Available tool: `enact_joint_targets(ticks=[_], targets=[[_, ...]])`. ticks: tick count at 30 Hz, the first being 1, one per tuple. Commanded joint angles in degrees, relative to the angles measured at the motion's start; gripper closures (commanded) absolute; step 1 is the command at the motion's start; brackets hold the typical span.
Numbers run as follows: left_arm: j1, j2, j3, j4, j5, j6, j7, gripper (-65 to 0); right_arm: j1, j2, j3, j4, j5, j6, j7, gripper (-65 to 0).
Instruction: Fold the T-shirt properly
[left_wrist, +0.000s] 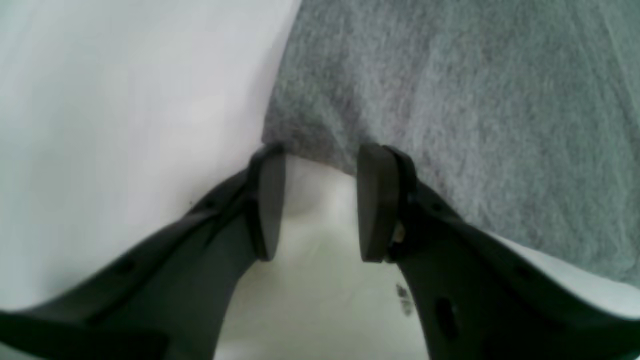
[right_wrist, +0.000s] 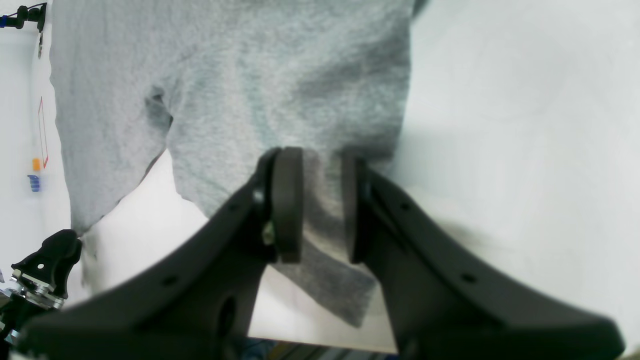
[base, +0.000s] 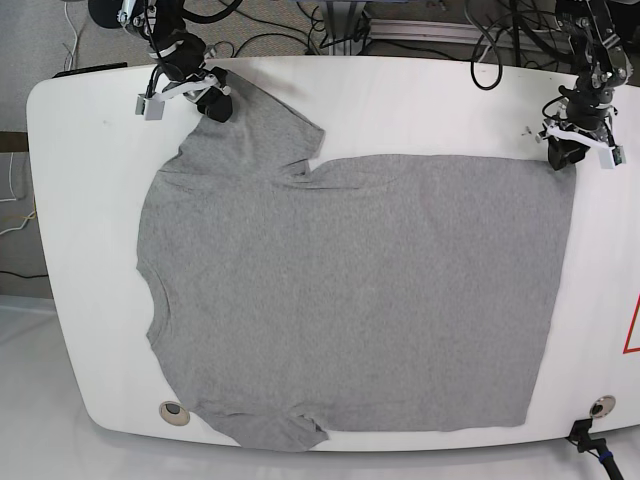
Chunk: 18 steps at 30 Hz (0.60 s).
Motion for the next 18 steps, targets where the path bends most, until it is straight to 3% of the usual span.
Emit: enact_joint_targets(ticks=[1,7,18], targets=[[-0.01,-0.74,-0.12,0.55,0.98,0.85,0.62,-23.8,-0.42,0.25,0.13,0.73,-0.10,-0.15,-0.65,-13.1],[0.05,-0.59,-0.42,1.18,4.17,3.87,0.33,-25.2,-0.31,0.25,0.16,0.77,0.15,0.04,-0.75,-13.3],[0.56,-0.49,-0.44,2.79,5.22,5.20,-0.72,-28.8,-0.65,0.47,0.27,1.03,0.10,0.19,-1.08,-13.6]])
